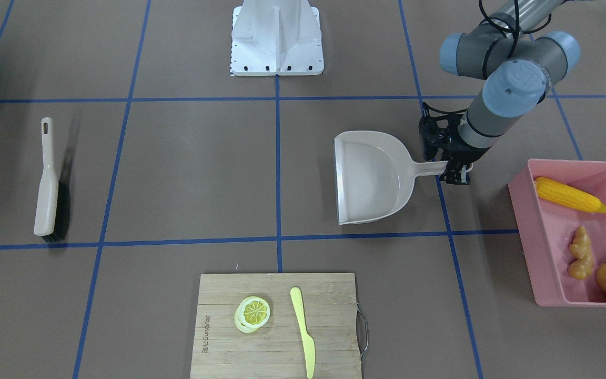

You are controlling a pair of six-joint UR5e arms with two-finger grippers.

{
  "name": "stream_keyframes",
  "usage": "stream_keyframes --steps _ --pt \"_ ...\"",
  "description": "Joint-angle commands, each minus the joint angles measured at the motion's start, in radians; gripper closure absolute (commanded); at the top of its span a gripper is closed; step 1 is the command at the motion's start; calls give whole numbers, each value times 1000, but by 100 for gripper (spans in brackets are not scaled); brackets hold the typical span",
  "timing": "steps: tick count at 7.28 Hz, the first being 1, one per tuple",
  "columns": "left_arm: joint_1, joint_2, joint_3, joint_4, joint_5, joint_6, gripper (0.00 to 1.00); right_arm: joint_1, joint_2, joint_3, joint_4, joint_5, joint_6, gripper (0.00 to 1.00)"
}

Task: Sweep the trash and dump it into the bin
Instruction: 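Bring the empty dustpan back down onto the table with the left gripper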

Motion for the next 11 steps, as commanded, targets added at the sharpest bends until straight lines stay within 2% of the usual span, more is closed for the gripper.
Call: stream_keyframes --steps 1,4,5,6,7,11 --pt "-1 -5 20 -21 -1 -1 100 0 -1 0 -1 0 0 0" --pt "-2 -5 29 -40 5 -2 100 0 -1 0 -1 0 0 0" --pt "-2 -7 31 -40 7 -2 75 0 -1 0 -1 0 0 0" --pt "-2 -7 31 -40 7 -2 63 0 1 0 -1 0 0 0" --pt "-2 -7 31 -40 7 -2 1 0 -1 0 -1 2 0 0" --pt "-37 -7 22 -37 7 -5 2 0 -1 1 -1 3 0 0"
